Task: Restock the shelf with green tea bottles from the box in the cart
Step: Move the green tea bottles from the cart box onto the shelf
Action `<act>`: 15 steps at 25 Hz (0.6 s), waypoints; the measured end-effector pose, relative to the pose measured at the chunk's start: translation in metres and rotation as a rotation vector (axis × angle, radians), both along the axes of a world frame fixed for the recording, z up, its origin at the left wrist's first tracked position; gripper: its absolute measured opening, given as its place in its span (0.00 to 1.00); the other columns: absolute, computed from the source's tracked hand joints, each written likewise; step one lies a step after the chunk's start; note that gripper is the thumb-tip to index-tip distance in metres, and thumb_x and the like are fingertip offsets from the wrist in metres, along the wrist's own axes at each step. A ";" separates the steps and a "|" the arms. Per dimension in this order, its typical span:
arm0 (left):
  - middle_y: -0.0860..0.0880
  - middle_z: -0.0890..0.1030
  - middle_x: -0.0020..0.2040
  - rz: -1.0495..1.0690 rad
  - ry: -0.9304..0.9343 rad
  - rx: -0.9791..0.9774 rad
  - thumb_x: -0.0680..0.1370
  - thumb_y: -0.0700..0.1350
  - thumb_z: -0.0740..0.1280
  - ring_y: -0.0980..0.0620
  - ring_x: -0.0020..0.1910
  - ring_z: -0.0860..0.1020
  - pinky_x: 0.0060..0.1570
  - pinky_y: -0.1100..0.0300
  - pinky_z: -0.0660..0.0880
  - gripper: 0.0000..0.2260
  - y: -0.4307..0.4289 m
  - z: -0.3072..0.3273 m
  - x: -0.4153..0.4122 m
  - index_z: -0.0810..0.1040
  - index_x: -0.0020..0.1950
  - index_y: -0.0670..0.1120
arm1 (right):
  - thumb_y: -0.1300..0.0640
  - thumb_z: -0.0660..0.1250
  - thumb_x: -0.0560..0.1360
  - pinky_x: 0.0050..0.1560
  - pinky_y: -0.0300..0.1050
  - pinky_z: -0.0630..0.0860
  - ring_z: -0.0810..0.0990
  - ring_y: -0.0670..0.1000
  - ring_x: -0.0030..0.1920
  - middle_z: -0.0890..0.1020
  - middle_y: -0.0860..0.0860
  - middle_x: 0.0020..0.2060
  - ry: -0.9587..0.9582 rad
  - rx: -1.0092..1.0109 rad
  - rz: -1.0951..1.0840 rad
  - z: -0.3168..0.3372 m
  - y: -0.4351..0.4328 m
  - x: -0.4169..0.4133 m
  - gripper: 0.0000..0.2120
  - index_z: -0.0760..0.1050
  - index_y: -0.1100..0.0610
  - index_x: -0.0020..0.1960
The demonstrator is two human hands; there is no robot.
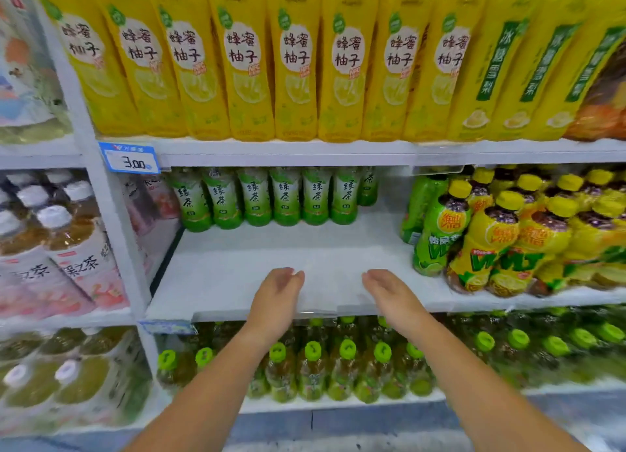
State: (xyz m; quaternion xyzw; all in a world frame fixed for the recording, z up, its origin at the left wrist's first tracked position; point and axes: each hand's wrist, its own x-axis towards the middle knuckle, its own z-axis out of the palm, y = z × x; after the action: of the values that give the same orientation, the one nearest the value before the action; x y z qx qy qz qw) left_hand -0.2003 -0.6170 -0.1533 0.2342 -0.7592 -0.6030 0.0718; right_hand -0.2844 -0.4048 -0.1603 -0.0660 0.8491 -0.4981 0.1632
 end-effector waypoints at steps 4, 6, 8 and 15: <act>0.53 0.73 0.64 -0.040 -0.218 0.023 0.82 0.60 0.60 0.56 0.57 0.75 0.52 0.60 0.73 0.21 0.015 0.039 0.038 0.70 0.71 0.52 | 0.43 0.65 0.79 0.56 0.43 0.73 0.78 0.45 0.58 0.78 0.47 0.62 -0.125 -0.015 -0.010 0.026 0.022 0.040 0.19 0.75 0.50 0.66; 0.52 0.74 0.65 -0.046 -0.278 0.039 0.83 0.60 0.59 0.52 0.61 0.73 0.60 0.53 0.70 0.19 0.024 0.060 0.058 0.72 0.68 0.52 | 0.43 0.66 0.78 0.50 0.40 0.72 0.77 0.40 0.53 0.80 0.46 0.59 -0.207 -0.037 -0.035 0.048 0.035 0.060 0.18 0.75 0.48 0.65; 0.52 0.75 0.64 -0.080 -0.312 0.034 0.83 0.59 0.60 0.53 0.60 0.73 0.60 0.54 0.69 0.17 0.039 0.083 0.085 0.73 0.67 0.52 | 0.44 0.66 0.78 0.48 0.39 0.71 0.77 0.37 0.51 0.80 0.43 0.56 -0.257 -0.038 -0.044 0.069 0.052 0.084 0.17 0.75 0.48 0.65; 0.54 0.72 0.69 -0.184 -0.444 -0.008 0.81 0.62 0.61 0.54 0.62 0.71 0.59 0.55 0.68 0.26 0.090 0.154 0.172 0.69 0.75 0.51 | 0.47 0.65 0.80 0.46 0.37 0.70 0.75 0.42 0.53 0.77 0.42 0.56 -0.386 0.019 -0.052 0.141 0.105 0.162 0.20 0.72 0.50 0.71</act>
State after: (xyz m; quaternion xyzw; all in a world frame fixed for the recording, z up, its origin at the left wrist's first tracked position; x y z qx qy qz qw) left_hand -0.0283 -0.5271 0.0010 0.2908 -0.7768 -0.5378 -0.1512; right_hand -0.1225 -0.2993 -0.0196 0.0542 0.8082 -0.4974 0.3106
